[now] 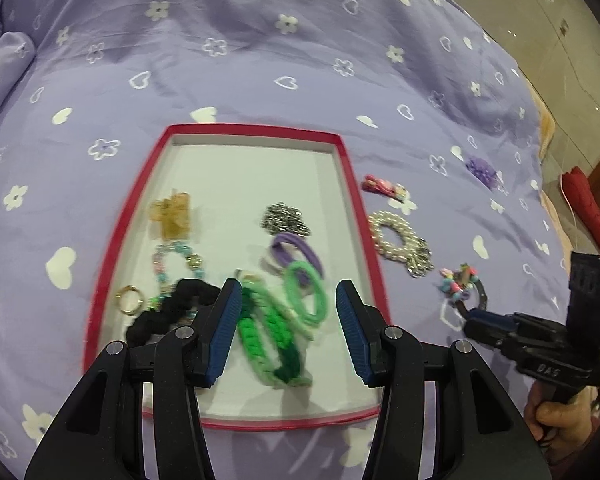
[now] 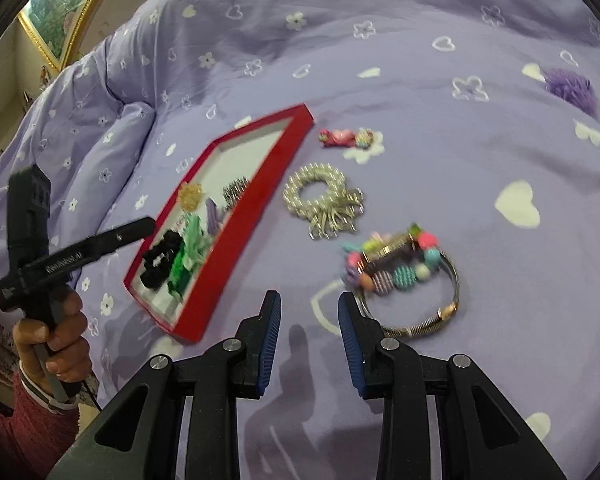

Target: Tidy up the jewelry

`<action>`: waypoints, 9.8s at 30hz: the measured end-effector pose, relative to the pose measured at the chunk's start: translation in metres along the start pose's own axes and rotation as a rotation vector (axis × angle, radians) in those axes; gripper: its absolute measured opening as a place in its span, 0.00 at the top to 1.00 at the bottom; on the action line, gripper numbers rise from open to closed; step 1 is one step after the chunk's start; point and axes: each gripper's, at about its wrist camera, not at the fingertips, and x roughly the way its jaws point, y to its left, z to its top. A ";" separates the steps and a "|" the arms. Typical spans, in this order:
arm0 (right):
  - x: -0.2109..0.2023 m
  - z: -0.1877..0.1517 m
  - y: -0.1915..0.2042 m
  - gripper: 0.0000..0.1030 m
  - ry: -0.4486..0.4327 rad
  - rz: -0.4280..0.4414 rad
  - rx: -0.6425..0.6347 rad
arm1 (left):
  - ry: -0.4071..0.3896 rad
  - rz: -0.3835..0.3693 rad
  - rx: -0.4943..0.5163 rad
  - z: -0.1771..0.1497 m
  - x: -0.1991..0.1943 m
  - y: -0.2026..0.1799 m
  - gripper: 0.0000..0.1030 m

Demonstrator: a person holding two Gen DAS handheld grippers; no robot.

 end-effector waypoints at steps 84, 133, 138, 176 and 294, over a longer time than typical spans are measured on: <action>-0.100 -0.011 -0.085 0.88 -0.215 -0.064 0.143 | 0.185 -0.131 0.197 -0.001 0.101 -0.178 0.93; -0.032 0.028 0.085 0.88 -0.139 0.151 -0.140 | -0.038 0.063 -0.056 -0.024 -0.042 0.009 0.94; -0.021 0.031 0.100 0.88 -0.129 0.170 -0.163 | -0.038 0.089 -0.075 -0.027 -0.044 0.026 0.94; 0.097 0.043 0.109 0.87 0.056 0.063 -0.230 | 0.056 0.190 -0.103 -0.032 0.011 0.085 0.92; -0.006 -0.075 0.139 0.00 -0.239 -0.075 -0.339 | -0.245 0.452 -0.053 -0.132 -0.108 0.031 0.00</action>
